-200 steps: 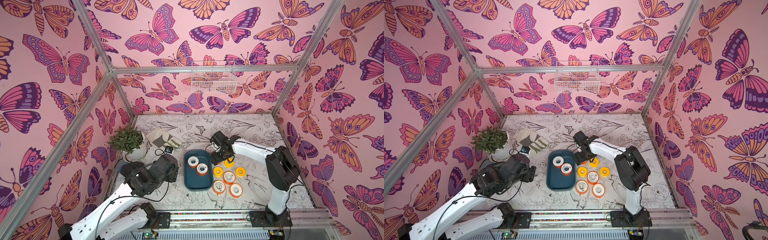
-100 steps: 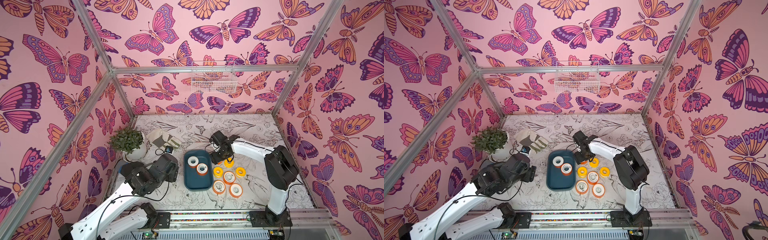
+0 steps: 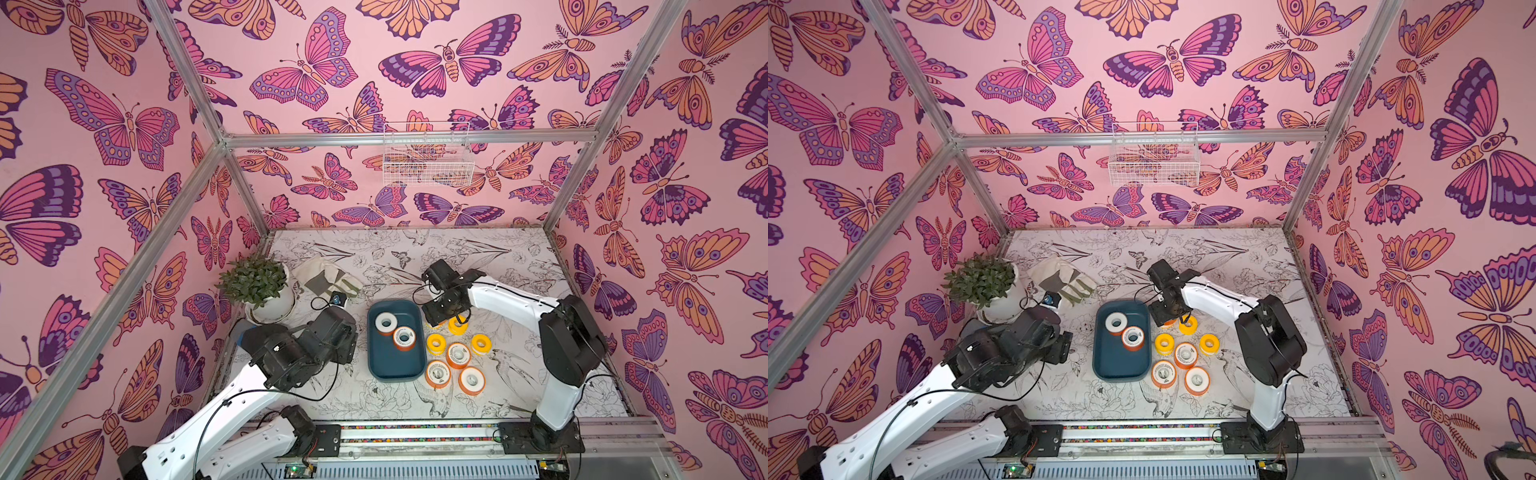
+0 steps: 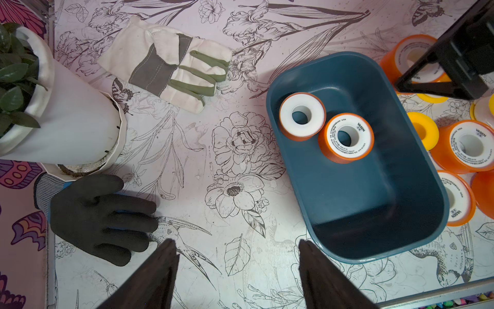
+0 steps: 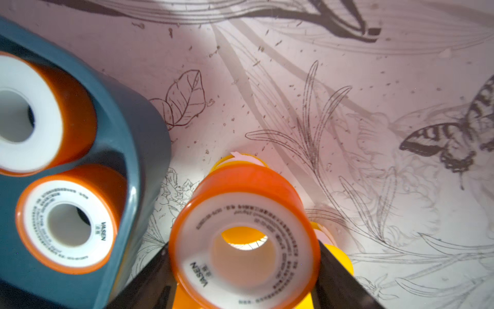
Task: Put the sealing tape into the storage box
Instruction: Pick up the sealing tape at the center of the board, then place the sealing tape in the storage box.
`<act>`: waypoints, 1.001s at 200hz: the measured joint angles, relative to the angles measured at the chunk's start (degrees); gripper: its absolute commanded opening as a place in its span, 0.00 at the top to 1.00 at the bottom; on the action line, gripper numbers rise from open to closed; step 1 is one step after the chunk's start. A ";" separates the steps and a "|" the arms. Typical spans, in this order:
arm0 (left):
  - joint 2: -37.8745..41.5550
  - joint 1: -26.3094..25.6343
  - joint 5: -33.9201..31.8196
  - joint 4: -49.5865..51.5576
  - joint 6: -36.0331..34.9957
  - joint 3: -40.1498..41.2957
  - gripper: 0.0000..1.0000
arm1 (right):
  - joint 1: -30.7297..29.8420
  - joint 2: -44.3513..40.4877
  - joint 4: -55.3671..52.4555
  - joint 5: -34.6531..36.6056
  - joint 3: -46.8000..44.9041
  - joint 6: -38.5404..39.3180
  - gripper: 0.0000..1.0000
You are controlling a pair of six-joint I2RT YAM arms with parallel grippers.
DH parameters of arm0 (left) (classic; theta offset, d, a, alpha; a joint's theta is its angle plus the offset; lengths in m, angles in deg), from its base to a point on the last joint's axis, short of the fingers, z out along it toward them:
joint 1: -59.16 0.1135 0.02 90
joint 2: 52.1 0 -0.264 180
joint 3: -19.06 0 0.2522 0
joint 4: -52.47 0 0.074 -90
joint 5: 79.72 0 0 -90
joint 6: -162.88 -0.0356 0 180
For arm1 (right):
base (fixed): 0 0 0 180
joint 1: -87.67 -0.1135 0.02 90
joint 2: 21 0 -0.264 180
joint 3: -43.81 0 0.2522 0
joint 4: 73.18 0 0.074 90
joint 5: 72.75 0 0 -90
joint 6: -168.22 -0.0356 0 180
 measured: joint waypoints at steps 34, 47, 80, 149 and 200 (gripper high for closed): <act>0.00 0.09 0.00 0.00 -0.15 0.00 0.25 | -0.57 -4.87 -0.44 -0.48 0.00 -0.94 0.31; 0.00 0.28 0.07 0.00 -0.17 0.00 0.25 | -1.88 -6.08 -0.94 -0.63 0.11 -1.09 0.31; 0.02 0.42 0.15 0.00 -0.20 0.00 0.25 | -7.65 -6.10 -1.99 -1.75 1.42 -1.81 0.31; 0.11 0.74 0.13 0.00 -0.50 0.00 0.25 | -17.20 0.35 -1.68 -7.17 6.01 -3.91 0.31; 0.11 1.01 0.15 0.00 -0.70 0.00 0.25 | -20.20 4.48 -0.83 -10.08 7.15 -4.98 0.31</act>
